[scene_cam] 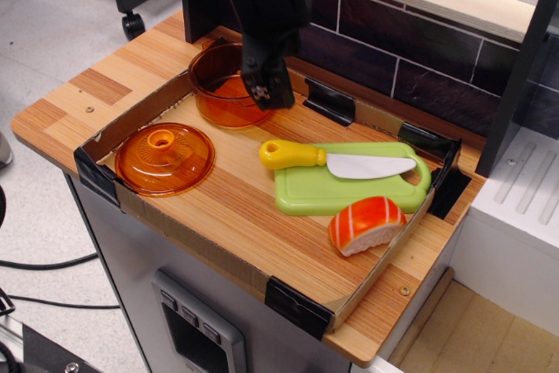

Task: Put knife on cutting board

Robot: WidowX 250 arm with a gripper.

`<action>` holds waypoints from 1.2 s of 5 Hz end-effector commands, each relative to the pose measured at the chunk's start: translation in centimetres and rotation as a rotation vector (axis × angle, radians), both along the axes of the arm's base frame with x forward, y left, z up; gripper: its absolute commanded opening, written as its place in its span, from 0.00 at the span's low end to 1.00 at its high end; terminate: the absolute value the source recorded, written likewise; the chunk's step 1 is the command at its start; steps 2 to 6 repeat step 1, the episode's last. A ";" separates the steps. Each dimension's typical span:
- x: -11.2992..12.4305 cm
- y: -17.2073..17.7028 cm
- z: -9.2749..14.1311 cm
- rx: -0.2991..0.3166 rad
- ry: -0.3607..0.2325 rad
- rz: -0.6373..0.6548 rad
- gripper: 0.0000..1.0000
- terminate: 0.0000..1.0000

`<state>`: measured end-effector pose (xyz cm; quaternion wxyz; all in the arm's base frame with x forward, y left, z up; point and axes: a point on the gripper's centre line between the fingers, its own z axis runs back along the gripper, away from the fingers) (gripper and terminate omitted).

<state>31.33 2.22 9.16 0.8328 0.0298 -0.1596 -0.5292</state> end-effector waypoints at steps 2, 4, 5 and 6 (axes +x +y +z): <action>0.2 0.8 2.0 0.013 -0.071 0.001 1.00 1.00; 0.2 0.8 2.0 0.013 -0.071 0.001 1.00 1.00; 0.2 0.8 2.0 0.013 -0.071 0.001 1.00 1.00; 0.2 0.8 2.0 0.013 -0.071 0.001 1.00 1.00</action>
